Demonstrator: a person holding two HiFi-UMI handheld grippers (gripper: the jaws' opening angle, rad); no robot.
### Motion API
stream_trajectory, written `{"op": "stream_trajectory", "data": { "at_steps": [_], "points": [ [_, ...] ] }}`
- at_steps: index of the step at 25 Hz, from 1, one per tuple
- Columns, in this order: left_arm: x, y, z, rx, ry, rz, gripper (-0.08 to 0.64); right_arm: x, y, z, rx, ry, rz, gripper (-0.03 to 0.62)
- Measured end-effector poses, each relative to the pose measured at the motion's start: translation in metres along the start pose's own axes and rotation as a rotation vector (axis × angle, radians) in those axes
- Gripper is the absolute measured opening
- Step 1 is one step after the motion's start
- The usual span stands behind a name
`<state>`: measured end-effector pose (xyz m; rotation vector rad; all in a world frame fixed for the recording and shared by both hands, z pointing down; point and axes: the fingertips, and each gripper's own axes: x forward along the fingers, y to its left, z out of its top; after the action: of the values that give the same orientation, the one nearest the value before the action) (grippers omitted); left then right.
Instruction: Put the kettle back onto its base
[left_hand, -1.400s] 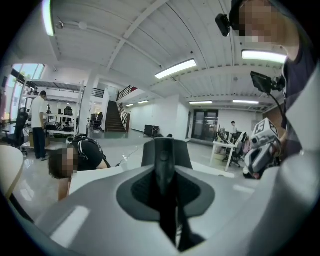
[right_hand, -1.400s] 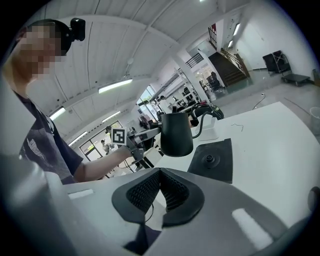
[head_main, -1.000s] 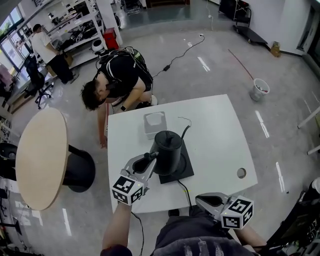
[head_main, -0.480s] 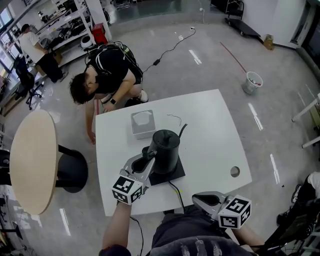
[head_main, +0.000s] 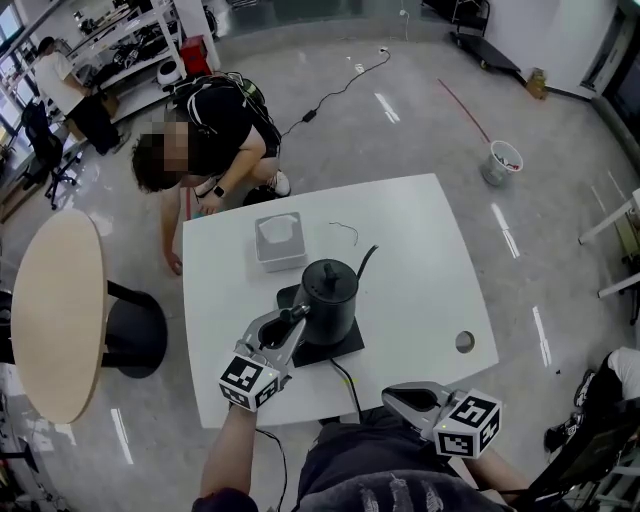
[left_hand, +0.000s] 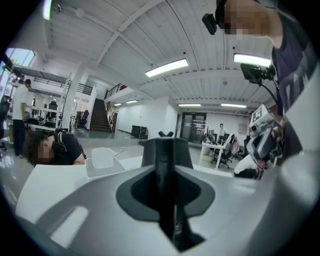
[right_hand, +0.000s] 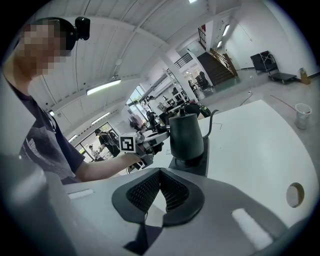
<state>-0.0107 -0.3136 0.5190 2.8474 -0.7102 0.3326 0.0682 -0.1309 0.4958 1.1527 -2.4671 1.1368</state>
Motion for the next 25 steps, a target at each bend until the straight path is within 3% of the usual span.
{"op": "stream_trajectory", "data": {
  "at_steps": [7, 11, 17, 22, 25],
  "points": [
    [-0.014, -0.006, -0.017, 0.051, 0.000, -0.043, 0.049, 0.008, 0.008, -0.002, -0.013, 0.009, 0.019, 0.000],
    [-0.020, -0.003, -0.024, 0.027, 0.002, -0.031, 0.055, 0.006, 0.012, -0.002, -0.014, 0.008, 0.020, 0.000],
    [-0.032, -0.004, -0.058, 0.083, 0.155, -0.022, 0.075, 0.006, 0.013, -0.004, 0.012, -0.014, 0.018, -0.002],
    [-0.031, 0.001, -0.062, 0.140, 0.177, 0.020, 0.086, 0.014, 0.017, -0.006, 0.000, -0.011, 0.028, 0.000],
    [-0.031, 0.015, -0.064, 0.194, 0.203, 0.085, 0.084, 0.018, 0.015, -0.006, 0.000, -0.015, 0.030, -0.001]
  ]
}}
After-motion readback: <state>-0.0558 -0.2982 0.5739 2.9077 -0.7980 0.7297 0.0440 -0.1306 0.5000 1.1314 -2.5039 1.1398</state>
